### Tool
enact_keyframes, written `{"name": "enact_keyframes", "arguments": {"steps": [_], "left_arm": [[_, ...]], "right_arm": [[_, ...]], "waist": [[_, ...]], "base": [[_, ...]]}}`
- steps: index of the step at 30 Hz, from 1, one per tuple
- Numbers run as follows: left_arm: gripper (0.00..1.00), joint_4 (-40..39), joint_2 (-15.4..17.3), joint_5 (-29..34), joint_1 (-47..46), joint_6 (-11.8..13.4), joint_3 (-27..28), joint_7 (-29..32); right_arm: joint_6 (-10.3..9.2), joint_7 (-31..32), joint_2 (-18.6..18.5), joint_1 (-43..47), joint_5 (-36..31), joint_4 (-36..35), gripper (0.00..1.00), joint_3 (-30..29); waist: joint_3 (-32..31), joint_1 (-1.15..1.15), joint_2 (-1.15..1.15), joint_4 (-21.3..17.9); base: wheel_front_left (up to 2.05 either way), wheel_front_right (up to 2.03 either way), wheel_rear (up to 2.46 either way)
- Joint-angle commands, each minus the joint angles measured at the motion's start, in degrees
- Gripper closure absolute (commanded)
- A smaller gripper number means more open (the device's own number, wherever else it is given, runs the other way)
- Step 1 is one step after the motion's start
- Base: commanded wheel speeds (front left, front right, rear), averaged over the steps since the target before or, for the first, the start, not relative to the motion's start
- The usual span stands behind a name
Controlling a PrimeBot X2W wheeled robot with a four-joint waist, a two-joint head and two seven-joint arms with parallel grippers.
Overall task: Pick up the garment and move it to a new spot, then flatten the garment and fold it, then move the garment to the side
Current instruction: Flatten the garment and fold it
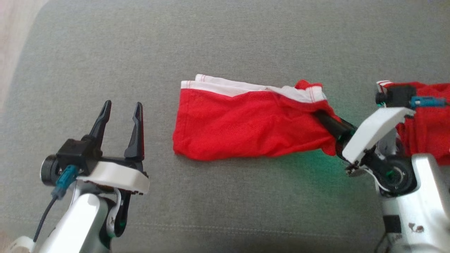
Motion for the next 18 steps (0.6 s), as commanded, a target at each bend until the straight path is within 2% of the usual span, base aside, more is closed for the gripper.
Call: {"name": "enact_keyframes", "arguments": {"steps": [1,4,7,13,18], "left_arm": [[0.00,-2.0,1.6,0.4,-1.1,0.3,2.5,-0.6],[0.00,-2.1,1.4,0.4,-1.4,0.4,2.3,-0.6],[0.00,-2.2,1.1,0.5,-1.8,0.4,2.1,-0.6],[0.00,-1.6,0.2,0.4,-2.8,-0.2,1.3,-0.6],[0.00,-1.1,-0.5,0.6,-3.4,-0.4,1.1,-0.6]], "right_arm": [[-0.04,1.5,1.1,-2.7,1.6,-2.6,1.00,0.7],[-0.04,4.9,2.7,-4.5,6.1,-1.6,1.00,0.7],[-0.04,4.3,3.2,-6.9,8.8,1.4,1.00,3.5],[-0.04,-6.0,3.2,-12.8,17.2,11.7,1.00,15.1],[-0.04,-16.1,3.2,-18.1,16.3,21.2,1.00,22.1]], "waist": [[0.0,0.00,0.00,0.7],[0.2,0.00,0.00,2.3],[0.6,0.00,0.00,4.1],[1.4,0.00,0.00,8.0],[2.1,0.00,0.00,9.9]], "base": [[0.00,0.00,0.00],[0.00,0.00,0.00],[0.00,0.00,0.00],[0.00,0.00,0.00],[0.00,0.00,0.00]]}}
